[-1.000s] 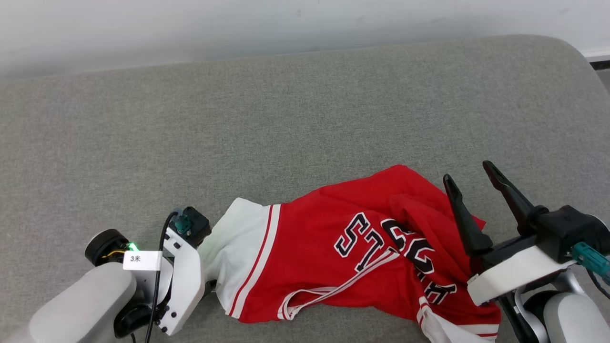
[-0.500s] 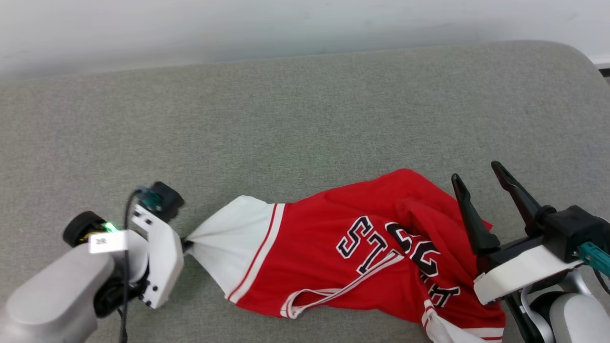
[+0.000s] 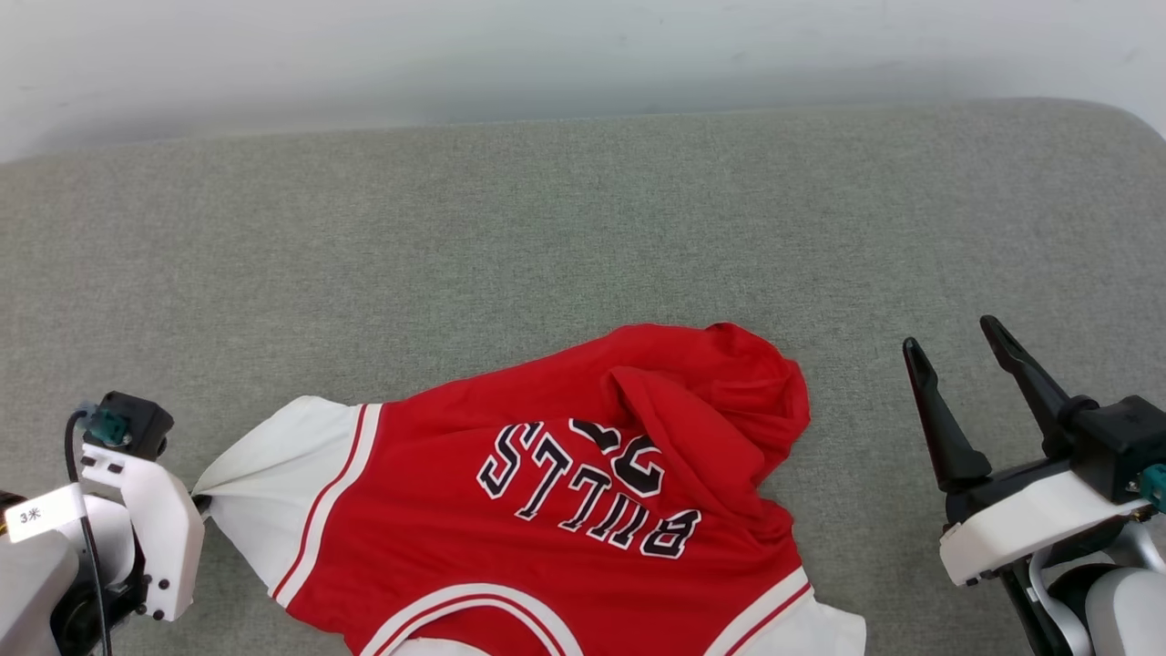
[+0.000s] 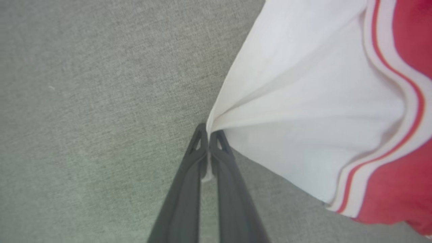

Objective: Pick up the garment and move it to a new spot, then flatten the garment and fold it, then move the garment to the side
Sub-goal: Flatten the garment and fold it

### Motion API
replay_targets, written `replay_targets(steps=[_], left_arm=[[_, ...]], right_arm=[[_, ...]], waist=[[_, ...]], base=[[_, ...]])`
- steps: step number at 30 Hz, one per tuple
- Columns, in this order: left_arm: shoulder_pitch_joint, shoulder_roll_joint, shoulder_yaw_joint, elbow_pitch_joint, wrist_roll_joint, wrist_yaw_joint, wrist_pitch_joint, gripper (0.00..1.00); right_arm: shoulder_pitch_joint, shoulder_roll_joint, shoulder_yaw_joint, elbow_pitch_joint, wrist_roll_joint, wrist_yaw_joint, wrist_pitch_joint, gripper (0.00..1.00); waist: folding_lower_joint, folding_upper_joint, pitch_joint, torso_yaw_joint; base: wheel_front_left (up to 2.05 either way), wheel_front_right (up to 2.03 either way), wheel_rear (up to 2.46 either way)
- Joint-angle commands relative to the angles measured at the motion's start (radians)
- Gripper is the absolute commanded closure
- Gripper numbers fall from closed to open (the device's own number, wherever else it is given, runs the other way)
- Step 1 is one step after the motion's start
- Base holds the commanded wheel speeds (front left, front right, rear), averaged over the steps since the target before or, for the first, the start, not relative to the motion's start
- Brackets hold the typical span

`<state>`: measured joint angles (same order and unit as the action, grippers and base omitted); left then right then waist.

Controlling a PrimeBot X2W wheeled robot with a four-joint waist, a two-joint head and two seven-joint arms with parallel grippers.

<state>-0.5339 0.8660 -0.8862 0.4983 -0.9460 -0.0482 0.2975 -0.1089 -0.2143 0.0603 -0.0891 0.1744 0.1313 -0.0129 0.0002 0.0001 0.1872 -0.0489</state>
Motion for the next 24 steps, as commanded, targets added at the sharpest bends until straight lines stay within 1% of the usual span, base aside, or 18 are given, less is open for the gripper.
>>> replay_targets(steps=[1, 3, 4, 5, 7, 9, 10, 14, 16, 19, 21, 24], left_arm=[[0.013, -0.01, -0.001, 0.024, 0.001, -0.002, -0.009, 1.0], [0.011, -0.026, -0.001, 0.043, 0.008, 0.004, -0.035, 1.0], [0.005, -0.034, 0.002, 0.05, 0.018, 0.01, -0.056, 0.4], [0.001, -0.043, 0.006, 0.057, 0.019, 0.017, -0.074, 0.0], [-0.007, -0.054, 0.008, 0.061, 0.041, 0.029, -0.119, 0.0], [-0.01, -0.067, 0.023, 0.053, 0.051, 0.055, -0.182, 0.0], [-0.01, -0.067, 0.023, 0.053, 0.051, 0.055, -0.182, 0.0], [0.019, -0.071, 0.057, 0.008, 0.083, 0.134, -0.325, 0.0], [0.042, -0.072, 0.082, -0.032, 0.085, 0.183, -0.398, 0.0], [0.097, -0.066, 0.12, -0.099, 0.092, 0.27, -0.494, 0.0], [0.142, -0.064, 0.149, -0.147, 0.099, 0.335, -0.532, 0.0], [0.214, -0.069, 0.206, -0.238, 0.124, 0.43, -0.559, 0.0]], right_arm=[[0.011, -0.006, -0.001, 0.002, -0.006, -0.001, 0.006, 0.0], [0.016, -0.013, 0.006, 0.005, 0.003, -0.001, 0.02, 0.0], [0.017, -0.016, 0.008, 0.004, 0.006, -0.001, 0.023, 0.0], [0.017, -0.021, 0.01, 0.002, 0.01, -0.001, 0.03, 0.0], [0.017, -0.032, 0.014, -0.005, 0.016, -0.001, 0.04, 0.0], [0.019, -0.042, 0.015, -0.014, 0.021, -0.001, 0.05, 0.0], [0.019, -0.042, 0.015, -0.014, 0.021, -0.001, 0.05, 0.0], [0.041, -0.075, 0.041, -0.041, 0.049, -0.001, 0.106, 0.0], [0.055, -0.101, 0.062, -0.068, 0.073, -0.001, 0.145, 0.0], [0.075, -0.155, 0.097, -0.115, 0.105, -0.001, 0.209, 0.0], [0.082, -0.19, 0.12, -0.147, 0.127, -0.001, 0.254, 0.0], [0.076, -0.238, 0.156, -0.185, 0.165, -0.001, 0.329, 0.0]], waist=[[-0.0002, -0.0001, -0.003, 0.004], [-0.0002, -0.0001, -0.009, 0.008], [-0.0002, -0.0001, -0.013, 0.011], [-0.0002, -0.0001, -0.018, 0.014], [-0.0002, -0.0001, -0.032, 0.017], [-0.0002, -0.0001, -0.047, 0.022], [-0.0002, -0.0001, -0.047, 0.022], [-0.0002, -0.0001, -0.076, 0.032], [-0.0002, -0.0001, -0.086, 0.039], [-0.0002, -0.0001, -0.097, 0.046], [-0.0002, -0.0001, -0.102, 0.051], [-0.0002, -0.0001, -0.107, 0.059]], base=[[0.0, 0.0, 0.0], [0.0, 0.0, 0.0], [0.0, 0.0, 0.0], [0.0, 0.0, 0.0], [0.0, 0.0, 0.0], [0.0, 0.0, 0.0], [0.0, 0.0, 0.0], [0.0, 0.0, 0.0], [0.0, 0.0, 0.0], [0.0, 0.0, 0.0], [0.0, 0.0, 0.0], [0.0, 0.0, 0.0]])
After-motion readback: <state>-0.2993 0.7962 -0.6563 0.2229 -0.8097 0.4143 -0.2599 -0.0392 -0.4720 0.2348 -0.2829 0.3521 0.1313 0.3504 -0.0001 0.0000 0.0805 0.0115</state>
